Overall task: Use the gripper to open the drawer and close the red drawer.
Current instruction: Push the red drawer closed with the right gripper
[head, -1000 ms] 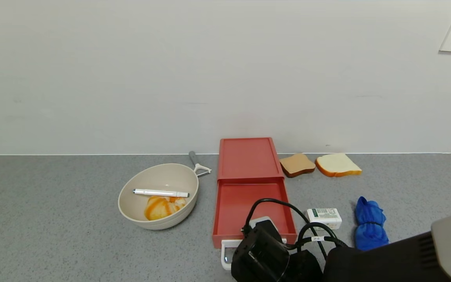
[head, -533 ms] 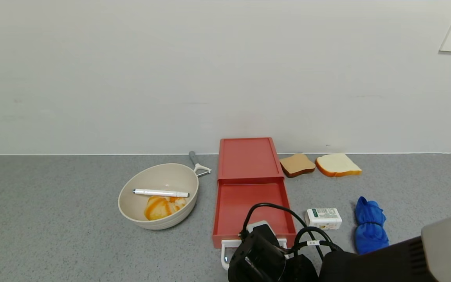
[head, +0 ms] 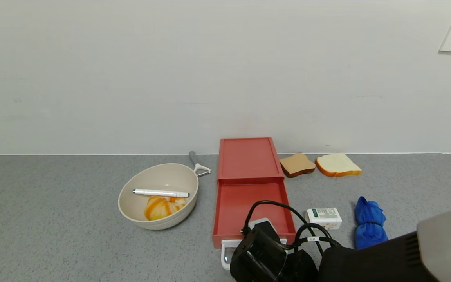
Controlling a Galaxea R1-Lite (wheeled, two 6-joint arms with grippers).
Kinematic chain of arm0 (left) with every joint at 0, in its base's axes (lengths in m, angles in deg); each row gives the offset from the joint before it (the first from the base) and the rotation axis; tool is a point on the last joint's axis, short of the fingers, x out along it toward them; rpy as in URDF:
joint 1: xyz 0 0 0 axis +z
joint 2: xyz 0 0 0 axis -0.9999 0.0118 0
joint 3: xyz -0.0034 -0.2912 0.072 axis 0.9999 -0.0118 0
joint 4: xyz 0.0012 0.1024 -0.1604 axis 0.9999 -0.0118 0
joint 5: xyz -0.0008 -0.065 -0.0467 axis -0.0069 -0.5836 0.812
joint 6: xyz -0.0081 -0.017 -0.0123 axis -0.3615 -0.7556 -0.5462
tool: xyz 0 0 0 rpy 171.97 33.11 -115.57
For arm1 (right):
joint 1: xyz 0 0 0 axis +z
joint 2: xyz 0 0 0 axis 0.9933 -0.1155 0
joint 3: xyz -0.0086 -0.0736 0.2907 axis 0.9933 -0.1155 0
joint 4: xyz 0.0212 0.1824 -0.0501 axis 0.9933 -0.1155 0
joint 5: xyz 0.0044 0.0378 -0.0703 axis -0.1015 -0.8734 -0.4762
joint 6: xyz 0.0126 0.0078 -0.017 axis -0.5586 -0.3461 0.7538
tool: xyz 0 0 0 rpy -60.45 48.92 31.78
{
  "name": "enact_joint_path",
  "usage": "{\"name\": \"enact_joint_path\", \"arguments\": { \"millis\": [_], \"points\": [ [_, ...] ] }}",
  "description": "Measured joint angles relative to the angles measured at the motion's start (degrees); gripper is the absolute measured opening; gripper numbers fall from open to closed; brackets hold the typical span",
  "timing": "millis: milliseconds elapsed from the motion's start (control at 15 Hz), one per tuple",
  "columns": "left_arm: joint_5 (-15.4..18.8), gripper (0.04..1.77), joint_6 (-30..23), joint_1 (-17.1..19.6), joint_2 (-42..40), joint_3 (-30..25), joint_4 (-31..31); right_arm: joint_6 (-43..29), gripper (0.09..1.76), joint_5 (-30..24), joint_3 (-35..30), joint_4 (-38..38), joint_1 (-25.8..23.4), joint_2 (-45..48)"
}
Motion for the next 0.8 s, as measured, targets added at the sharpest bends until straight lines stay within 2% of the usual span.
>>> {"name": "enact_joint_path", "arguments": {
  "millis": [400, 800],
  "points": [
    [0.0, 1.72, 0.0, 0.0, 0.0, 0.0, 0.0, 0.5, 0.12, 0.2, 1.2, 0.2, -1.1, 0.0],
    [0.0, 1.72, 0.0, 0.0, 0.0, 0.0, 0.0, 4.4, 0.12, 0.1, 1.9, 2.8, -3.1, 0.0]
  ]
}}
